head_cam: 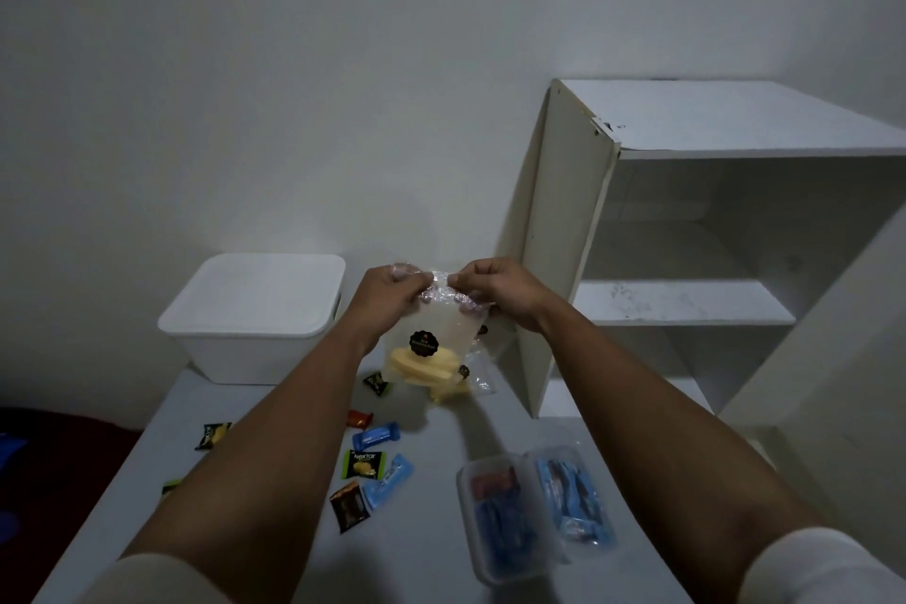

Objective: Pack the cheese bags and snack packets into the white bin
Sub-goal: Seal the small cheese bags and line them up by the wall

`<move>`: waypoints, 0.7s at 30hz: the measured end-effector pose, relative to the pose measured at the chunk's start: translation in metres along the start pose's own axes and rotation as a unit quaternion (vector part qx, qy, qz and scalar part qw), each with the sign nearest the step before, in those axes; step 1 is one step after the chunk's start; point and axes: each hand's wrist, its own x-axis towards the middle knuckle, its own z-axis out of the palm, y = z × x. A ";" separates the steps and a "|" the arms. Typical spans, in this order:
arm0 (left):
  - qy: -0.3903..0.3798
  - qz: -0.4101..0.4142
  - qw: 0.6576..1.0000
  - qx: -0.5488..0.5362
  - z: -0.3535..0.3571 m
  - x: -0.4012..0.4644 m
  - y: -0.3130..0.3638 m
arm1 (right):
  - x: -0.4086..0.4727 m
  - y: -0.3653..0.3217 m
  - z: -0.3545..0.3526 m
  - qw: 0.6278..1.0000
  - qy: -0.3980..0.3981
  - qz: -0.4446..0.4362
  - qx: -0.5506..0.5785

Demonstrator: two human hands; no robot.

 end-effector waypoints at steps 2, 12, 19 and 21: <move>0.025 0.004 1.000 -0.016 -0.001 -0.001 0.000 | -0.004 0.005 -0.004 1.000 0.008 0.004 0.013; 0.027 -0.023 0.998 -0.056 0.012 -0.006 -0.006 | -0.020 0.021 -0.011 0.994 0.052 -0.019 0.098; 0.061 -0.004 0.996 -0.067 0.014 -0.008 -0.010 | -0.028 0.026 -0.013 0.987 0.112 -0.032 0.107; 0.047 0.000 0.998 -0.041 0.015 -0.010 -0.011 | -0.031 0.025 -0.013 0.990 0.104 -0.020 0.090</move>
